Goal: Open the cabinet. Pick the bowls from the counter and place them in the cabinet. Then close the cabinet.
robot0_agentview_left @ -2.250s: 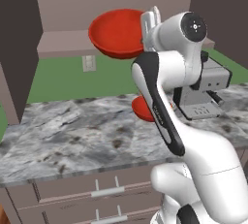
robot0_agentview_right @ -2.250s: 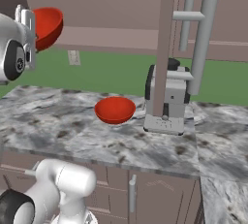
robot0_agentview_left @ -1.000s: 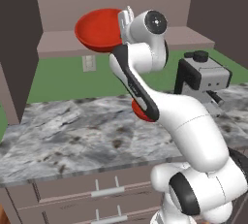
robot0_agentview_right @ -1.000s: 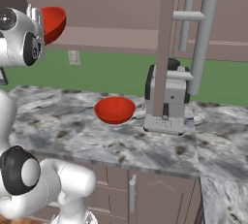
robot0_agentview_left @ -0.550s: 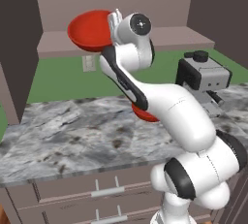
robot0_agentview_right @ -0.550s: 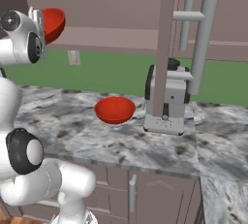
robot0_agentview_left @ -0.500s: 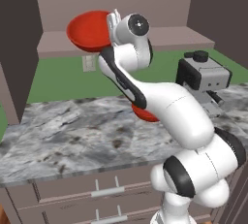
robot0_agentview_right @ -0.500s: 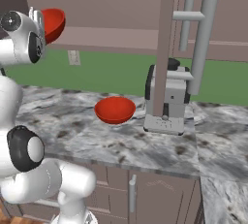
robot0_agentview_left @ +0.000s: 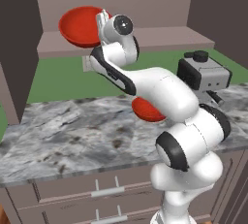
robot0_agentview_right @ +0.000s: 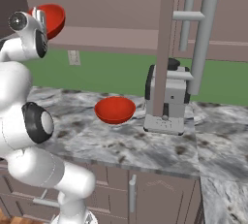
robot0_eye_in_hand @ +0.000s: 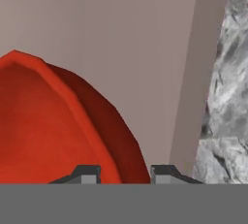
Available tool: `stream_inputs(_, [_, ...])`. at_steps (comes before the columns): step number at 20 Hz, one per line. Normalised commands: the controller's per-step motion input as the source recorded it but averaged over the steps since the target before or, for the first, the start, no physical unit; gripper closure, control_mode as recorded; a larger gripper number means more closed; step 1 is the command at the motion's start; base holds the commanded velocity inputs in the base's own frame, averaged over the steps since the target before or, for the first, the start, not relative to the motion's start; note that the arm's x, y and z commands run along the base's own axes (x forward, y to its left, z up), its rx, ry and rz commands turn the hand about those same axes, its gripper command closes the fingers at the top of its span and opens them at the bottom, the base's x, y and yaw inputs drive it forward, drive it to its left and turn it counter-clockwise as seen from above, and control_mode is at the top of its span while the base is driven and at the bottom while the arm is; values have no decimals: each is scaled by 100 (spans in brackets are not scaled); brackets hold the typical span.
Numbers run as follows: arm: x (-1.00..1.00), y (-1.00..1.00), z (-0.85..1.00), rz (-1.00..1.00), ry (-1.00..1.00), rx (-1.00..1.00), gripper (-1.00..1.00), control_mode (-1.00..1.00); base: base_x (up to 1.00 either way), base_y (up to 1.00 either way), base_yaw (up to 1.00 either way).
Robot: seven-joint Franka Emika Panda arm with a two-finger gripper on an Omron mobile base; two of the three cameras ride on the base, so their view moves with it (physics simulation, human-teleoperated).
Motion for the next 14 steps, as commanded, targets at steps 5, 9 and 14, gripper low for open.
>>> stream_inputs(5, [46, 17, 0, 0, 0, 0, 100, -100, 0, 0, 0])
stream_inputs(9, [38, 15, 0, 0, 5, 0, 100, -100, 0, 0, 0])
stream_inputs(14, [15, 32, -8, 0, 10, 0, -100, -100, 0, 0, 0])
